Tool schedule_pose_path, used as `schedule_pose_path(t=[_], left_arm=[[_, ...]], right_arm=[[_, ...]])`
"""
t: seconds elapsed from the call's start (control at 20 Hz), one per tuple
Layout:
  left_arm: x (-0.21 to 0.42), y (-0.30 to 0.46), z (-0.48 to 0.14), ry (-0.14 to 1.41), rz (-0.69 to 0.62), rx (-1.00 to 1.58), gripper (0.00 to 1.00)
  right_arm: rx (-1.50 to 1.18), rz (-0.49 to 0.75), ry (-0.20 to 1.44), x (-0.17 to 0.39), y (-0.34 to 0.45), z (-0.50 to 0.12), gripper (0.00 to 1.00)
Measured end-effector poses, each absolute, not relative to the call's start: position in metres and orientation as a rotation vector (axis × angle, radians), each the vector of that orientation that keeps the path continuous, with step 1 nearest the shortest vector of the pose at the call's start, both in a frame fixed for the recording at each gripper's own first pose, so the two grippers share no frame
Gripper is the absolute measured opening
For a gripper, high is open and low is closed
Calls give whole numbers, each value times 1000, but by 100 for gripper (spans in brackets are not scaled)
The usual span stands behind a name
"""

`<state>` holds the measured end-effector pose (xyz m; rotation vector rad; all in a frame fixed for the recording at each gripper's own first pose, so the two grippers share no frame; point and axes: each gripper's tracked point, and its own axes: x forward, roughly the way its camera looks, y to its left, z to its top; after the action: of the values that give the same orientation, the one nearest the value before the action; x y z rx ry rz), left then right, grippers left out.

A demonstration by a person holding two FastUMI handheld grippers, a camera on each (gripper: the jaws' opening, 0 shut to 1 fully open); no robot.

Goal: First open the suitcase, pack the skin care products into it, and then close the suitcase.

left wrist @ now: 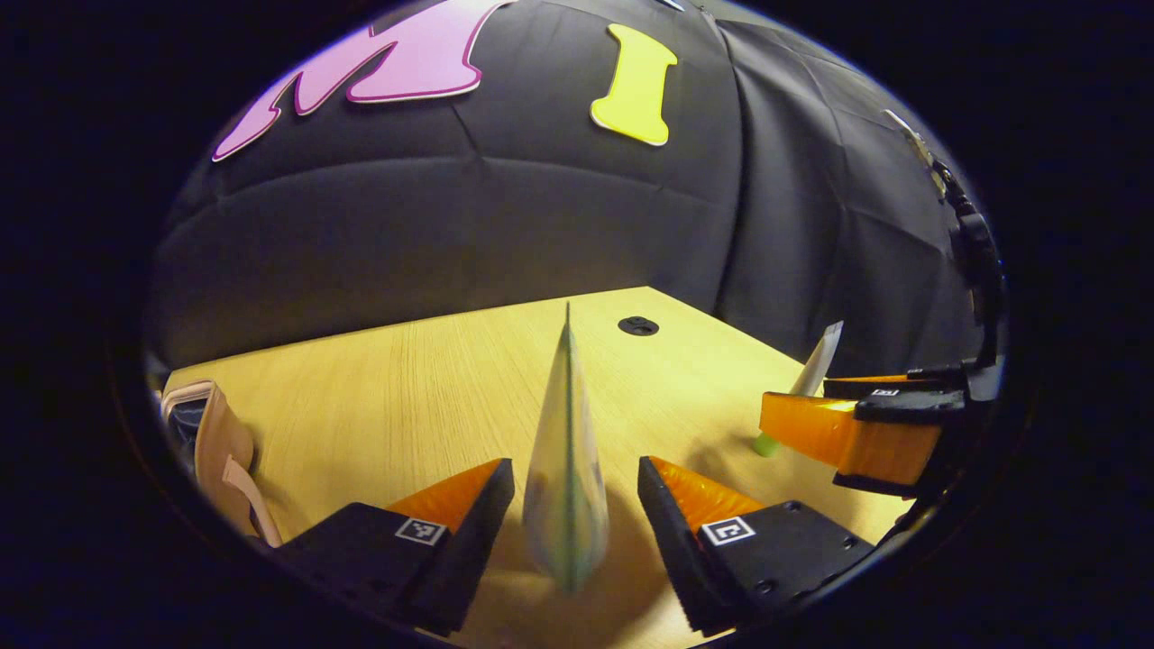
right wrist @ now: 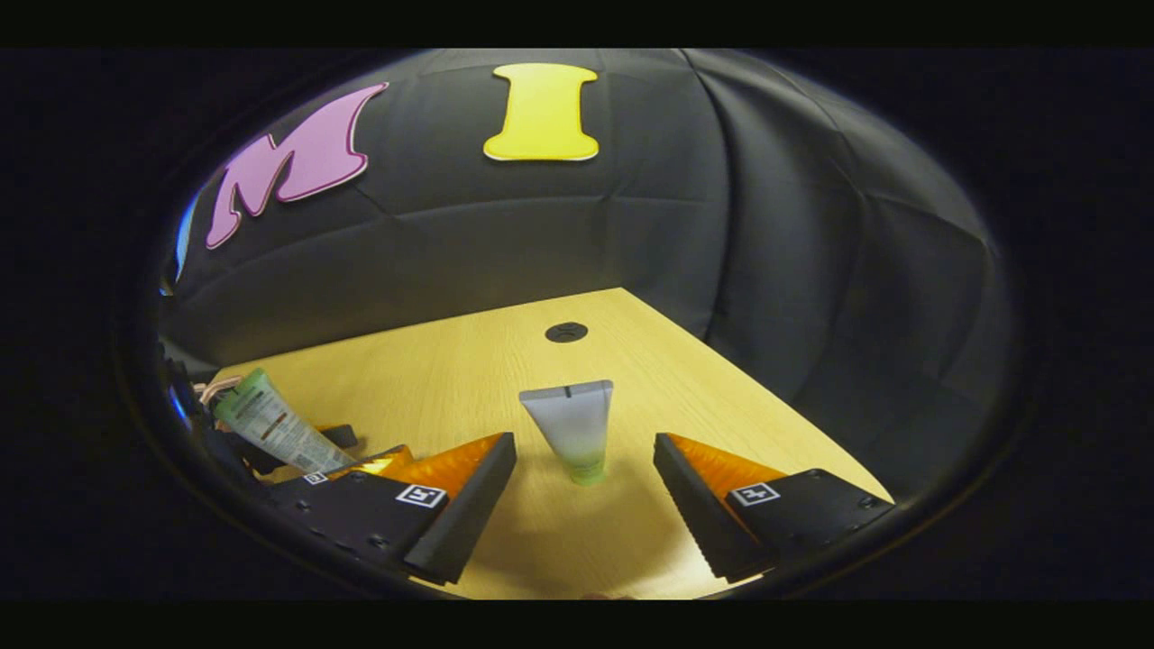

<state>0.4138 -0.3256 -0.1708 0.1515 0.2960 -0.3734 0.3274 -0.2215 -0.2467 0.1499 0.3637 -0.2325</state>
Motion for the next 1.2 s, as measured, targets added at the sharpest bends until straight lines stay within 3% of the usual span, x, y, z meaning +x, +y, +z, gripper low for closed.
schedule_pose_path(t=[0.1,0.2,0.25,0.4,0.5,0.55,0.6,0.7,0.8,0.95,1.0,1.2], left_arm=[[416,-323,-170,286,-344,147,49],[417,-321,-169,288,-338,115,44],[415,-319,-168,292,-345,86,46],[402,-309,-171,301,-348,45,38],[393,-299,-172,301,-336,44,41],[391,-294,-173,302,-331,45,41],[389,-290,-175,303,-324,42,37],[384,-282,-176,304,-314,33,41],[382,-276,-177,306,-303,27,41],[371,-262,-168,287,-301,-1,41],[367,-257,-160,266,-296,-6,41],[332,-220,-109,193,-278,-72,40]], right_arm=[[126,-235,359,336,-221,-249,98],[115,-239,350,347,-221,-250,98],[114,-246,348,351,-222,-250,98],[93,-275,361,363,-228,-258,98],[77,-285,378,366,-235,-266,97],[72,-294,386,366,-238,-269,88],[66,-300,395,365,-237,-273,72],[56,-275,405,364,-232,-275,41],[27,-233,403,361,-224,-273,37],[-32,-173,363,350,-206,-251,41],[-42,-159,342,342,-197,-240,35],[-31,-83,258,299,-148,-187,34]])
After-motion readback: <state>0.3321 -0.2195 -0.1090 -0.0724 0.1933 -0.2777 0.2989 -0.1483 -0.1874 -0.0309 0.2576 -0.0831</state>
